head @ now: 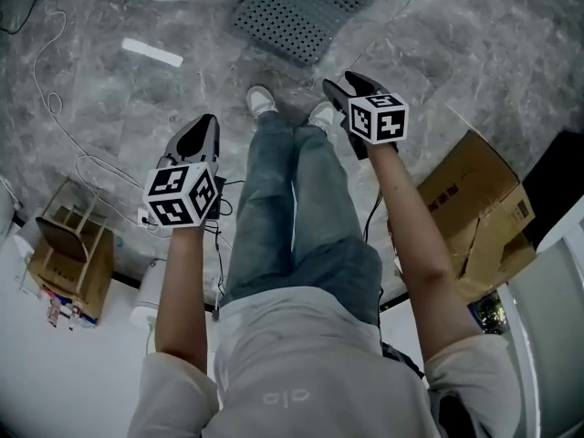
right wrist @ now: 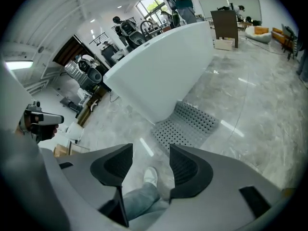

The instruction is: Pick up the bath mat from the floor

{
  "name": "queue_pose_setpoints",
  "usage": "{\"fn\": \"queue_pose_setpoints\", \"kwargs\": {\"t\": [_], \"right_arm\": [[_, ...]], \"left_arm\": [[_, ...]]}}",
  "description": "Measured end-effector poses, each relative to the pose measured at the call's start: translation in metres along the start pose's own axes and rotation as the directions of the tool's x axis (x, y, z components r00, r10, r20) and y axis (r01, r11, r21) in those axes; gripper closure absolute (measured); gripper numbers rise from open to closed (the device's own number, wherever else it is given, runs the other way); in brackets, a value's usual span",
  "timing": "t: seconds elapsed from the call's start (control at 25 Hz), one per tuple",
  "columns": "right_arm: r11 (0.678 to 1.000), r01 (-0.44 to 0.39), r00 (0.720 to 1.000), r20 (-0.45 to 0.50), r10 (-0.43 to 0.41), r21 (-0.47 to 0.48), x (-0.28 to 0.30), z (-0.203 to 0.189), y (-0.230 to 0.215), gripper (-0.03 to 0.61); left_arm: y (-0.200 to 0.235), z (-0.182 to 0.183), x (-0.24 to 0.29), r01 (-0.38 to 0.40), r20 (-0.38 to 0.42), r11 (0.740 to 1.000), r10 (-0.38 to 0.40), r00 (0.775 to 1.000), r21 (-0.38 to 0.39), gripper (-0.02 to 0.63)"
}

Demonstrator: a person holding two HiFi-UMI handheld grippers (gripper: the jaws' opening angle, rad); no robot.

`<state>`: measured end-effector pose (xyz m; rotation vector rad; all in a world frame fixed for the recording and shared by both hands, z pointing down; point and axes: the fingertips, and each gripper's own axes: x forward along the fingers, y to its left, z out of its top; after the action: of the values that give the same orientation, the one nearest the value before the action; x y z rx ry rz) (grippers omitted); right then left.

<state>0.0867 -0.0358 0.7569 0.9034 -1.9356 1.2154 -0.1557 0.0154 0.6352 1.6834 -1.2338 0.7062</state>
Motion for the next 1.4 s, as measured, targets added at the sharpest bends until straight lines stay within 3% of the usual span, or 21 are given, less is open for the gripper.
{"fn": "queue_pose_setpoints", "kwargs": {"t": [0.2,1.0,1.4], "right_arm": [[0.998,-0.012,1.000,-0.020,0.013,0.063,0.047,-0.019,-0.026,0.301],[0.986,0.012,0.996,-0.090,0.003,0.166,0.204,-0.096,-0.119,0.258],[0.959,0.030,0.993,-0.117,0.003,0.281,0.288,-0.138,-0.175,0.249]], "left_arm": [[0.023,-0.026,0.031,-0.033,-0.022,0.999,0.033,0.999,-0.030,0.597],[0.093,-0.109,0.155,-0.091,-0.085,0.988,0.081,0.993,-0.127,0.597],[0.126,-0.117,0.215,-0.079,-0.094,0.988,0.067,0.993,-0.131,0.597]]}}
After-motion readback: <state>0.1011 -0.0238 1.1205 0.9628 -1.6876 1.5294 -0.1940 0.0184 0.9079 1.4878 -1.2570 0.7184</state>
